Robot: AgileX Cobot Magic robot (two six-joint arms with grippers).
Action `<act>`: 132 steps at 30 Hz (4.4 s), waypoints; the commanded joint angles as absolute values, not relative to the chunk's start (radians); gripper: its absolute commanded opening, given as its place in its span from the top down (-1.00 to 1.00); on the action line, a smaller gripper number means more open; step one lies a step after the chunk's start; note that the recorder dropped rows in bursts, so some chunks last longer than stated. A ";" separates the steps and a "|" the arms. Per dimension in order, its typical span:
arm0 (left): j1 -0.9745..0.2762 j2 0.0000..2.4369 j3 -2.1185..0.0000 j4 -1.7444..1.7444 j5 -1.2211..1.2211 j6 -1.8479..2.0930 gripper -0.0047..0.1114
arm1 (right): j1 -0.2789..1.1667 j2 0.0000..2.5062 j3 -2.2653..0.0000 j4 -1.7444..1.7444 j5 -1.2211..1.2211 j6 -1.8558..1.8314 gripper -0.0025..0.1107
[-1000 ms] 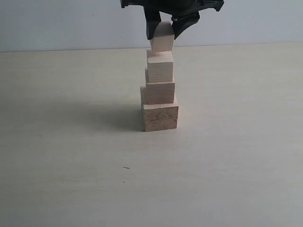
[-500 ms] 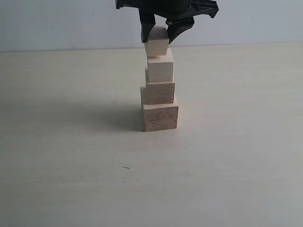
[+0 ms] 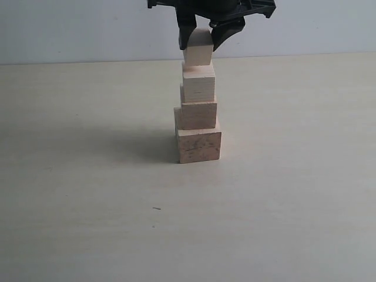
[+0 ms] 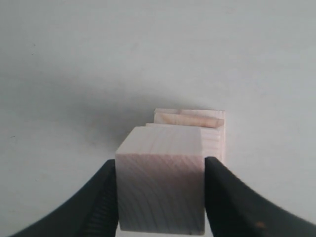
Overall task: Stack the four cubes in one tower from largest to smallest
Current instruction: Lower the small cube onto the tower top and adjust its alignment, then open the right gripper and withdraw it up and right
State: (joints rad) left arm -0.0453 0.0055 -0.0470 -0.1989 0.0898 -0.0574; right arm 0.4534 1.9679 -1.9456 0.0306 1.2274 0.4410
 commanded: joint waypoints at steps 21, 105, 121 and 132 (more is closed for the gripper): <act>-0.052 0.000 -0.046 -0.197 0.088 -0.057 0.92 | 0.451 1.968 -1.951 0.042 1.221 0.438 0.20; -0.052 0.000 -0.046 -0.197 0.088 -0.057 0.92 | 0.451 1.968 -1.924 0.027 1.221 0.485 -0.09; -0.052 0.000 -0.046 -0.197 0.088 -0.057 0.92 | 0.355 1.915 -2.077 -0.444 1.221 0.439 0.96; -0.051 0.000 -0.046 -0.197 0.084 -0.066 0.92 | 0.163 1.832 -1.640 -0.195 0.786 0.465 0.96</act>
